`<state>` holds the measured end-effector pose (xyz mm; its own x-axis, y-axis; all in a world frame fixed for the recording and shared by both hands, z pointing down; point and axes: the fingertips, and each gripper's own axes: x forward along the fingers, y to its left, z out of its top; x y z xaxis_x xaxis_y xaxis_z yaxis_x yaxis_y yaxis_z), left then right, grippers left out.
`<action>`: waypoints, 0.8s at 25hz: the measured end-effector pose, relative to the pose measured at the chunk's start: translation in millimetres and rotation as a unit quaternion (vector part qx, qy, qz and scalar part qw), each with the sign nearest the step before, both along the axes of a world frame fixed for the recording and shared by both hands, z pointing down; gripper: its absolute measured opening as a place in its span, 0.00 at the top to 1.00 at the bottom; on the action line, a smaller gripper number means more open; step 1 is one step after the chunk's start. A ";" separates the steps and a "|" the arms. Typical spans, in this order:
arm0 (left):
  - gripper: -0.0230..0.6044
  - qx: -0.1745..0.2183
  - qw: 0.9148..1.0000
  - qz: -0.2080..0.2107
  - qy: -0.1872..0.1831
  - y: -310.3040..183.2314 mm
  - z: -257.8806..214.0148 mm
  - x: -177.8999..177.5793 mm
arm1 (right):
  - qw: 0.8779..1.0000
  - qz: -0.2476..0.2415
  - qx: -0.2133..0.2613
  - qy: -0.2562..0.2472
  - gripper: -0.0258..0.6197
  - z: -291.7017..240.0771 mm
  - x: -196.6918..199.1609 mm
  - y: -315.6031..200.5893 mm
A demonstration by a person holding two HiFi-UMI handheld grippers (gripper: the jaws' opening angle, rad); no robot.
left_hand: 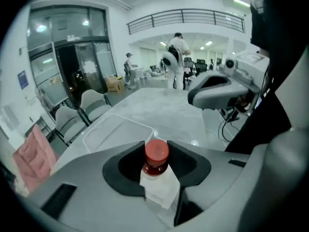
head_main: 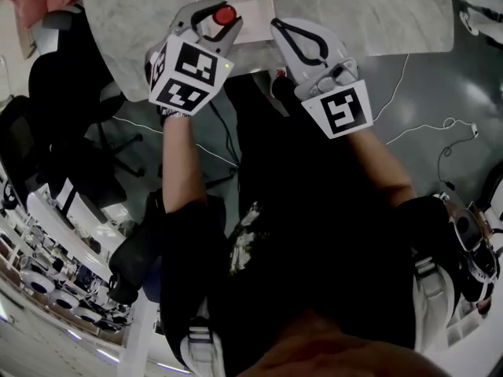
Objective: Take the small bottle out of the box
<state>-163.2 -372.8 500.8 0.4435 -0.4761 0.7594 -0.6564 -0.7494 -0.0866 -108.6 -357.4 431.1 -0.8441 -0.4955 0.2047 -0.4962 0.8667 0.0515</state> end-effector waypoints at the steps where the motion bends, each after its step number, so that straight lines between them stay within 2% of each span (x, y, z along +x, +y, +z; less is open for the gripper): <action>1: 0.72 0.011 1.000 -0.015 0.022 -1.0 -11.3 -0.9 | 1.000 0.001 0.002 -0.003 0.97 -3.1 1.0 0.4; 4: 0.72 0.041 0.995 -0.059 0.074 -0.4 -39.2 -9.1 | 1.000 -0.001 0.015 -0.010 0.97 -13.0 -0.4 0.4; 7: 0.72 0.073 0.985 -0.103 0.117 2.5 -65.3 -18.8 | 1.000 -0.003 0.024 -0.014 0.97 -24.1 -1.7 2.0; 11: 0.72 0.124 0.963 -0.160 0.180 5.9 -102.7 -30.6 | 0.999 0.000 0.023 -0.024 0.97 -40.6 -2.4 0.9; 14: 0.72 0.167 0.944 -0.179 0.222 13.3 -132.7 -31.2 | 0.999 0.001 0.036 -0.035 0.97 -60.3 -4.1 -0.3; 16: 0.72 0.198 0.934 -0.183 0.234 16.7 -150.1 -29.7 | 0.998 0.003 0.046 -0.051 0.97 -78.1 -4.2 -2.2; 19: 0.72 0.244 0.929 -0.180 0.212 20.2 -173.2 -20.6 | 0.996 0.013 0.057 -0.072 0.97 -102.6 3.7 -6.3; 20: 0.72 0.257 0.924 -0.180 0.217 22.5 -181.9 -17.1 | 0.995 0.016 0.064 -0.073 0.97 -108.7 6.5 -7.3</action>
<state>-180.3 -350.3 318.9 0.3958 -0.9007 0.1790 -0.9117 -0.4088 -0.0414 -102.1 -364.7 322.4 -0.8439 -0.5364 0.0137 -0.5334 0.8415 0.0858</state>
